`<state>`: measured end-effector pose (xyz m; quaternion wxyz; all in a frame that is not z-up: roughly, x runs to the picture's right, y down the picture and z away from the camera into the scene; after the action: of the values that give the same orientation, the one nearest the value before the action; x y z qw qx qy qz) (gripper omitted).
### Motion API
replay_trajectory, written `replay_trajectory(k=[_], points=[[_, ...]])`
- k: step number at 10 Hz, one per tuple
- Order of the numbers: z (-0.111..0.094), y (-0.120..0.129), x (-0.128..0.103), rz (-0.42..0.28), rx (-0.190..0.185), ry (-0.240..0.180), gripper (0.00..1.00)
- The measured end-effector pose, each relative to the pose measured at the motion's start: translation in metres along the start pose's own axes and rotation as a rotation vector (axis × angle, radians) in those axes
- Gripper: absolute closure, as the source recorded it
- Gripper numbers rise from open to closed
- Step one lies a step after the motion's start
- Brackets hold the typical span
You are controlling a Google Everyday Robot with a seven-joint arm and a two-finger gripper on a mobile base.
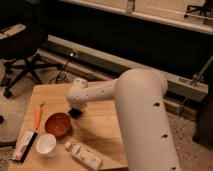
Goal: Wipe the white sponge on the table
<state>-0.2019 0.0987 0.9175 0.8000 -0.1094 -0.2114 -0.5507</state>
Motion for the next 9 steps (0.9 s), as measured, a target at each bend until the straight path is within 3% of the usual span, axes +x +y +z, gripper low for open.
replay_trajectory(k=[3, 4, 6, 9], points=[[0.012, -0.028, 0.038, 0.031, 0.01, -0.006, 0.49], [0.013, -0.036, 0.063, 0.051, 0.015, 0.009, 0.49], [0.009, -0.033, 0.102, 0.084, 0.012, 0.047, 0.49], [0.009, -0.007, 0.156, 0.15, -0.023, 0.092, 0.49]])
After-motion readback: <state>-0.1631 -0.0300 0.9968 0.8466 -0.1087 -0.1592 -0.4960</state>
